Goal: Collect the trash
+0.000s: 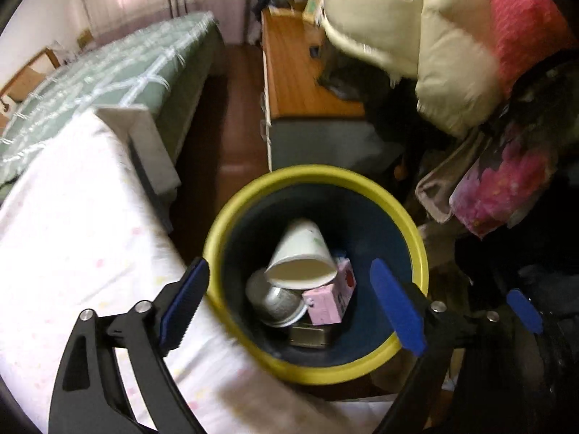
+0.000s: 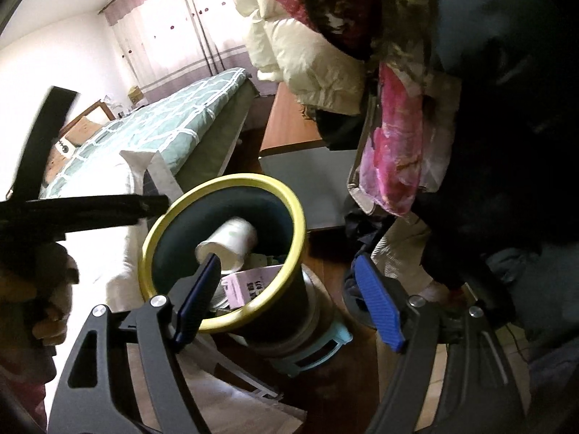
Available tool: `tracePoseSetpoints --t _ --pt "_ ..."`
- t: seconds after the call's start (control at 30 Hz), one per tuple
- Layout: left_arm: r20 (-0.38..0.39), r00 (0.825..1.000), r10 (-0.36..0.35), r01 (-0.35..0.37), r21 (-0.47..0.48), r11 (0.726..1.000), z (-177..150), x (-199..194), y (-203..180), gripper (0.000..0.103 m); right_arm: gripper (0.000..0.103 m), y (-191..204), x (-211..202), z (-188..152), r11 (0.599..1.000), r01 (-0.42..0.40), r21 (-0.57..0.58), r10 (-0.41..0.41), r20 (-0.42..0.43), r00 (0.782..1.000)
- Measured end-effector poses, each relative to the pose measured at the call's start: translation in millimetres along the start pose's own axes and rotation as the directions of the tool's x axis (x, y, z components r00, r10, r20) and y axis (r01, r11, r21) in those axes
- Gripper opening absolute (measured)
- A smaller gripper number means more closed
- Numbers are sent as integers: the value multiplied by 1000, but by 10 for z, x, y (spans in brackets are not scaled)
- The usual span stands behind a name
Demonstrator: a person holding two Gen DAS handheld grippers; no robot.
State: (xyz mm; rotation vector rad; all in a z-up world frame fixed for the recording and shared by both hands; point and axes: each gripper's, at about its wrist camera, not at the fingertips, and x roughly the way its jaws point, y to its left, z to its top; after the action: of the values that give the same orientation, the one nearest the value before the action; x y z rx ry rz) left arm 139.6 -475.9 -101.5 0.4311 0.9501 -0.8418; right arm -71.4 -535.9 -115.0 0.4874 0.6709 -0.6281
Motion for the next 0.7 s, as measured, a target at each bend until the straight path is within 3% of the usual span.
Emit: tracePoseSetpoints --t 0.1,0.2,0.33,0.43,0.5,0.7 --pt "94 994 48 -47 -7 999 -159 -379 125 93 74 107 -19 -11 999 -21 -32 21 -9 1000" --pt "183 978 101 -95 -37 995 -393 -772 283 98 74 242 -63 -24 997 -49 -65 49 -11 999" --pt "269 946 181 -153 -119 981 -778 -1261 547 98 74 465 -174 -48 987 -92 -130 91 -10 996" --pt "330 912 243 -184 -201 962 -1146 -1679 788 98 74 659 -297 -69 975 -121 -185 125 6 992" --pt "355 885 301 -208 -278 938 -1427 -1964 975 98 75 786 -395 -92 966 -135 -220 143 22 989" --pt "362 829 426 -247 -446 860 -2200 -2610 1407 98 78 1165 -712 -177 929 -189 -317 219 63 974"
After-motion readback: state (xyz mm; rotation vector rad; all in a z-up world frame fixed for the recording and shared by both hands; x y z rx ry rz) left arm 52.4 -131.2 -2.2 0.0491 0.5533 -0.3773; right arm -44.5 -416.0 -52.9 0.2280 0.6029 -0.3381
